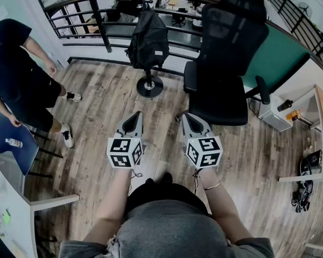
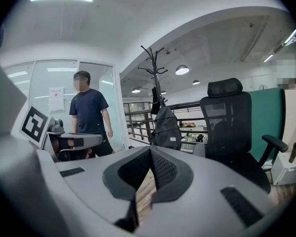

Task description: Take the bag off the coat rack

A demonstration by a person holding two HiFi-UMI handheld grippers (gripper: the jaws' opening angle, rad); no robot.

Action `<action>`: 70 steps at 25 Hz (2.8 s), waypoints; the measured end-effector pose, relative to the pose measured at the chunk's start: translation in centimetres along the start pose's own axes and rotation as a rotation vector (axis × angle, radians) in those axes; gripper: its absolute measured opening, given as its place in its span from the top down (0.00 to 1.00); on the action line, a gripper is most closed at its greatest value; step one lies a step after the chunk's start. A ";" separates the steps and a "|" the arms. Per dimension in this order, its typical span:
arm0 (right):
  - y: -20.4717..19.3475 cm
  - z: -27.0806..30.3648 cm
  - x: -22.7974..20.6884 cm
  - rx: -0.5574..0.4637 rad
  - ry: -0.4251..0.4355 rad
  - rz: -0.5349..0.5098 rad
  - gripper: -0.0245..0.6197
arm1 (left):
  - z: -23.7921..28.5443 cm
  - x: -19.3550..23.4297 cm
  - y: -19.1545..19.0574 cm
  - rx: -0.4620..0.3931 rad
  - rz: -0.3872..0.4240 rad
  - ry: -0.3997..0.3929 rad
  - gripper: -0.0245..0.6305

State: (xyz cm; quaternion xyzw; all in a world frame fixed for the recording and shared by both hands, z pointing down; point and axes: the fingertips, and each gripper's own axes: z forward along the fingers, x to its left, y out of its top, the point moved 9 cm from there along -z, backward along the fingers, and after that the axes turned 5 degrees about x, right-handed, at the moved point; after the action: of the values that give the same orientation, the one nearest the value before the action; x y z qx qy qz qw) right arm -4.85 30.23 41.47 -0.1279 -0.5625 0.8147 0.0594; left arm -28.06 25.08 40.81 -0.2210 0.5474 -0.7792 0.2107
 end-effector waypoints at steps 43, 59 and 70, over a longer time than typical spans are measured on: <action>6.2 18.2 -6.4 0.045 0.090 0.063 0.58 | 14.6 12.3 3.3 0.042 -0.060 0.084 0.57; 12.9 31.6 -10.0 0.031 -0.019 0.033 0.54 | 26.8 21.8 8.9 0.048 -0.037 0.028 0.57; 14.1 36.2 -12.6 0.050 -0.026 0.022 0.53 | 31.2 23.7 10.2 0.063 -0.046 0.032 0.57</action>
State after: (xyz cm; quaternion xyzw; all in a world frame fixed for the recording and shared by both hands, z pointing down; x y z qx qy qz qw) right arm -2.06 -10.48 42.23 -0.1221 -0.5413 0.8306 0.0466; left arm -28.53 -15.34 43.28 -0.2142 0.5209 -0.8040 0.1908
